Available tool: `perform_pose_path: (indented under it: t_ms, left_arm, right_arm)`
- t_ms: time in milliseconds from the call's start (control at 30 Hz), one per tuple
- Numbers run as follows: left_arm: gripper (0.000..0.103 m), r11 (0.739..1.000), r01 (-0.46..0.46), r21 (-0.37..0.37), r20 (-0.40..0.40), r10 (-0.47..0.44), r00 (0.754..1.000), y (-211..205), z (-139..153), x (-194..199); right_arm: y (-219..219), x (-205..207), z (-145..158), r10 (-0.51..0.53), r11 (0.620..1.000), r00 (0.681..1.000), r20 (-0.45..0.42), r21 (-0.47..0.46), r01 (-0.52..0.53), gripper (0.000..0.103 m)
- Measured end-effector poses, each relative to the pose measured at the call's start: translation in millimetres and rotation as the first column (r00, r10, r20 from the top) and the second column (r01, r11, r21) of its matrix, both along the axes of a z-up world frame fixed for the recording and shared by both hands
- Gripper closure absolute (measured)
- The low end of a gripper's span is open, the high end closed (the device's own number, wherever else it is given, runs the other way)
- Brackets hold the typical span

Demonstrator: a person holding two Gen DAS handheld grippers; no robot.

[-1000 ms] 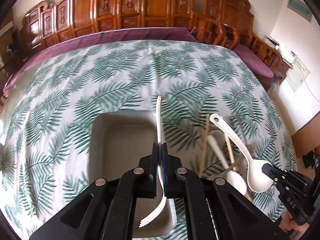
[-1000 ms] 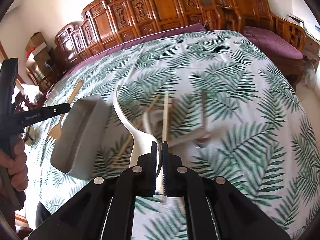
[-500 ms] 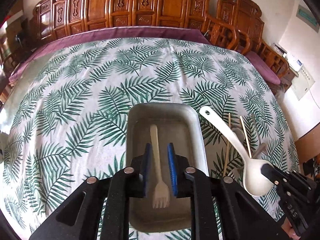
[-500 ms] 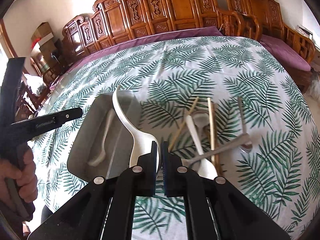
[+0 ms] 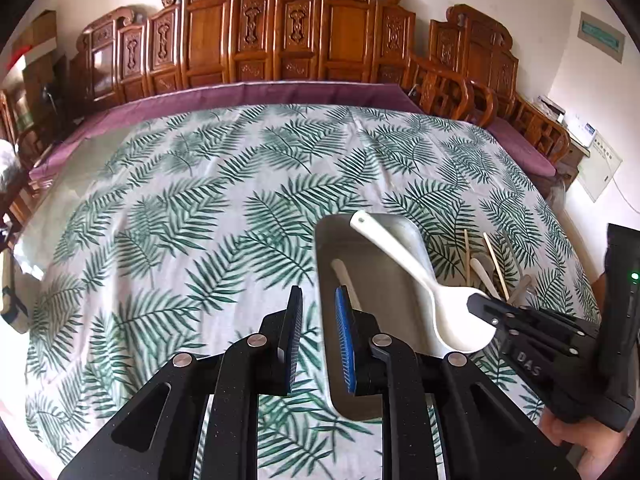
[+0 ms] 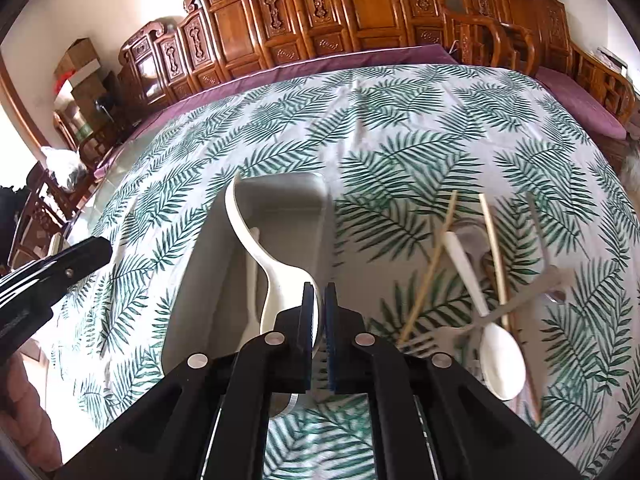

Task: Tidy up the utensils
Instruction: 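Lower the fork and spoon into the grey tray and open both tools, then grasp a metal fork with the left tool while the right tool returns to the pile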

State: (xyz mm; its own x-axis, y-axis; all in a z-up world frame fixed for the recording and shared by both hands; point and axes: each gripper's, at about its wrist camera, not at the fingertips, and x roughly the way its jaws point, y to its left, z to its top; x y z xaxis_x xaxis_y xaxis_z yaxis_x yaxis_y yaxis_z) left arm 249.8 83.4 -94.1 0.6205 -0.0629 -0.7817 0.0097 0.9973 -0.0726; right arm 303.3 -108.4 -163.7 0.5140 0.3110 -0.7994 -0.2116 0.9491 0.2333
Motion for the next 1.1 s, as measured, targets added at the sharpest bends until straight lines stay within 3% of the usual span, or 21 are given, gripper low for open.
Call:
perform_pose_path:
  t_ms: [133, 500, 800, 1100]
  left_arm:
    - [0.087, 1.000, -0.005, -0.006, 0.010, 0.005, 1.000, 7.0, 3.0, -3.3]
    - [0.087, 1.000, 0.027, -0.008, 0.023, -0.027, 0.999, -9.0, 1.1, -8.5]
    - [0.087, 0.996, 0.089, -0.024, 0.032, -0.088, 0.996, -44.2, -2.1, -13.7]
    - [0.081, 0.985, 0.172, -0.013, 0.025, -0.172, 0.985, -98.9, -12.8, -11.0]
  right_arm:
    - [15.5, -5.6, 3.0, 0.048, 0.999, 0.999, 0.013, 0.016, -0.048, 0.086]
    - [6.3, -22.9, 19.0, 0.129, 0.992, 0.989, 0.074, -0.010, -0.129, 0.086]
    - [-57.1, -37.9, 26.0, 0.130, 0.990, 0.983, 0.127, -0.073, -0.122, 0.086]
    - [-122.2, -47.7, 13.8, 0.116, 0.988, 0.986, 0.122, -0.117, -0.101, 0.086]
